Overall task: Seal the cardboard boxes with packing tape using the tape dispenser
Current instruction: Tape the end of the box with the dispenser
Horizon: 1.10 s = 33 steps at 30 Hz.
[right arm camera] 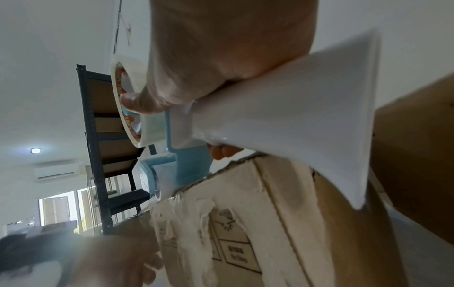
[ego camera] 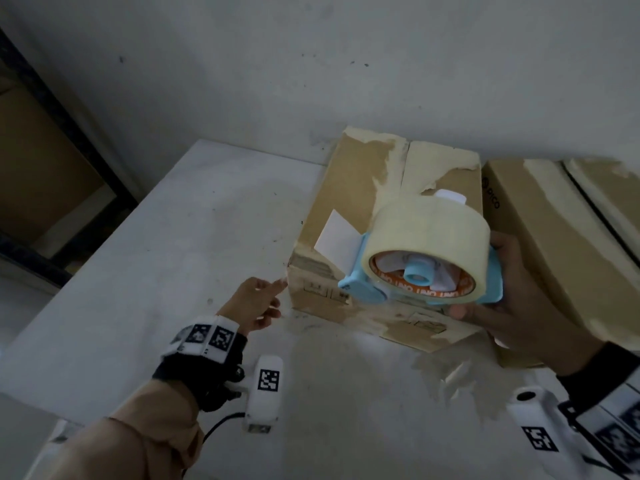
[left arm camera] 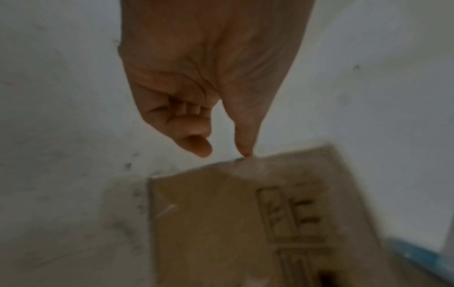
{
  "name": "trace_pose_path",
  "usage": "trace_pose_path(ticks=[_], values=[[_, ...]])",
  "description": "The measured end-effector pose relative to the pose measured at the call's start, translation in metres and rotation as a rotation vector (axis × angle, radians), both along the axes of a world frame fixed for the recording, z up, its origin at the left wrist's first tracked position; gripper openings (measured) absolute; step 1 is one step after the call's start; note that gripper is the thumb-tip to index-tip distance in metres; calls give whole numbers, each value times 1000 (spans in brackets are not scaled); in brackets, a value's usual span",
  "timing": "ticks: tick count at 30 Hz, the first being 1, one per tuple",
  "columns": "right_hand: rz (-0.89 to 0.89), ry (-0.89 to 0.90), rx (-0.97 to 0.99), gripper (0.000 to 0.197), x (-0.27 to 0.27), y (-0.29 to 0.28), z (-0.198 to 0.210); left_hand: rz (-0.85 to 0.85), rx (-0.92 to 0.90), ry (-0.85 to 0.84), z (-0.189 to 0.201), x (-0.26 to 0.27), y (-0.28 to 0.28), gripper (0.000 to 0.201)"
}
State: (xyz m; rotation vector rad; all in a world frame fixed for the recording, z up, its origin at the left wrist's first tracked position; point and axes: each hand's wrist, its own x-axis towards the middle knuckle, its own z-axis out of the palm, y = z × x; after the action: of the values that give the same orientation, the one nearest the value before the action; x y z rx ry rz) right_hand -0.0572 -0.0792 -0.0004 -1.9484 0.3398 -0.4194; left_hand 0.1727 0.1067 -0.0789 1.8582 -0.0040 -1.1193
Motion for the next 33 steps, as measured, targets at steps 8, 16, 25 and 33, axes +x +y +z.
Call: trace_pose_path(ticks=[8, 16, 25, 33], values=[[12, 2, -3, 61, 1, 3, 5, 30, -49, -302, 9, -1, -4, 38], [10, 16, -25, 64, 1, 3, 3, -225, -163, -476, 35, -17, -20, 18], [65, 55, -70, 71, 34, 4, 6, -318, -40, -592, 48, 24, -40, 39], [39, 43, -109, 77, 47, 1, 7, -352, 136, -811, 47, -1, -51, 49]])
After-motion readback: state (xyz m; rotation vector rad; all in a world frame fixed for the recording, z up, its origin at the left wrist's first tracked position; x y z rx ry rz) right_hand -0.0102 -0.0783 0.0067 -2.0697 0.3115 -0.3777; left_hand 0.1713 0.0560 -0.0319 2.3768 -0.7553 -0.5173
